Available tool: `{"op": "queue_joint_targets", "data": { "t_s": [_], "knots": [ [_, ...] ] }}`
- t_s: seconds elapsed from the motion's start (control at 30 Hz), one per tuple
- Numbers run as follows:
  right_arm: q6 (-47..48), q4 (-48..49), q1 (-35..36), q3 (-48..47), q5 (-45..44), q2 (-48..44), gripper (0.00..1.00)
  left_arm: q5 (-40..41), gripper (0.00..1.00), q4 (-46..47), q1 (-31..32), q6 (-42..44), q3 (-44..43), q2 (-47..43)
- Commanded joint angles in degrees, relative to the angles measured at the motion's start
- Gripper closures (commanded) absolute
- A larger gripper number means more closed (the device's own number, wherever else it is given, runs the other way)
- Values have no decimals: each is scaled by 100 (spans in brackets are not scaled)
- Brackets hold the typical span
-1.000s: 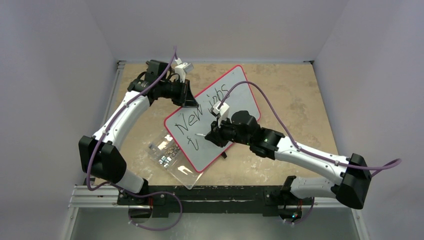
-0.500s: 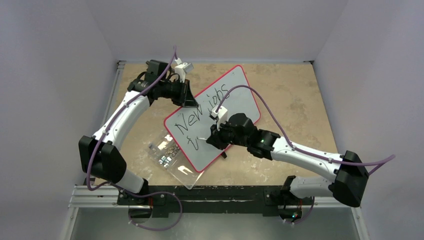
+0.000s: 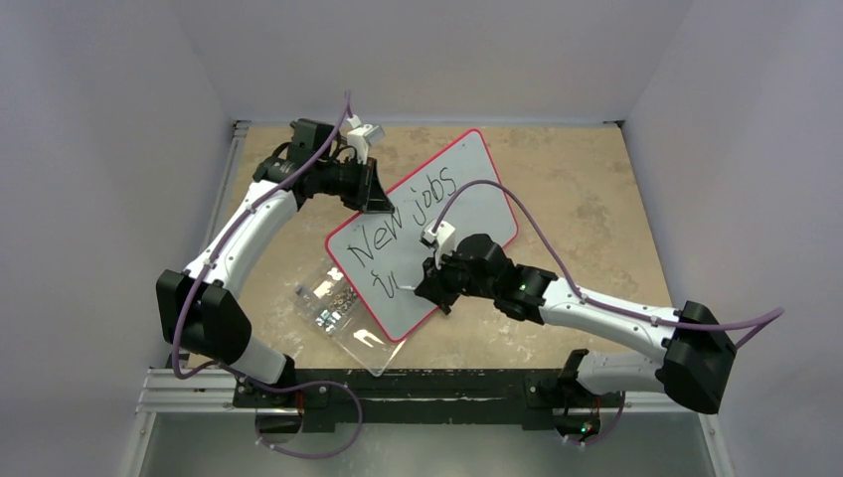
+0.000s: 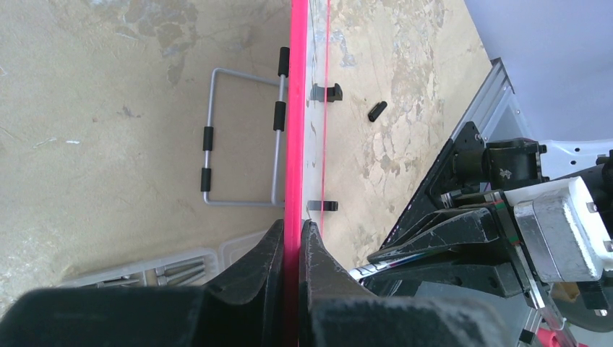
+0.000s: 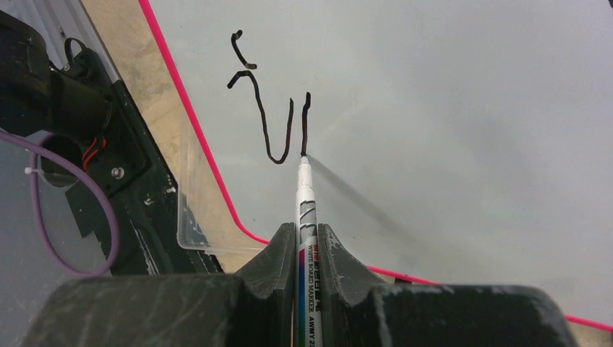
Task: Write a sentence on the whiteboard
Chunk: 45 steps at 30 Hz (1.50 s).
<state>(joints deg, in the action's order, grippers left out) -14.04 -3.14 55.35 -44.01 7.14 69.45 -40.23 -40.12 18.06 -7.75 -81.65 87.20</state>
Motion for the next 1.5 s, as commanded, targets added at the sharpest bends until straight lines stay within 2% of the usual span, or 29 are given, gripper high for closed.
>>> {"op": "queue_joint_targets", "data": {
  "t_s": [0.0, 0.47, 0.9, 1.47],
  "knots": [
    [-29, 118, -41, 67, -186, 17, 100, 696, 100, 137, 4, 265, -106, -60],
    [124, -105, -42, -715, -353, 222, 100, 686, 100, 145, 3, 265, -114, -62],
    [143, -306, -127, -1146, -1020, 473, 100, 665, 100, 156, 4, 247, -115, -80],
    [-60, -318, -217, -457, -1159, 113, 100, 665, 100, 159, 4, 247, -115, -89]
  ]
}}
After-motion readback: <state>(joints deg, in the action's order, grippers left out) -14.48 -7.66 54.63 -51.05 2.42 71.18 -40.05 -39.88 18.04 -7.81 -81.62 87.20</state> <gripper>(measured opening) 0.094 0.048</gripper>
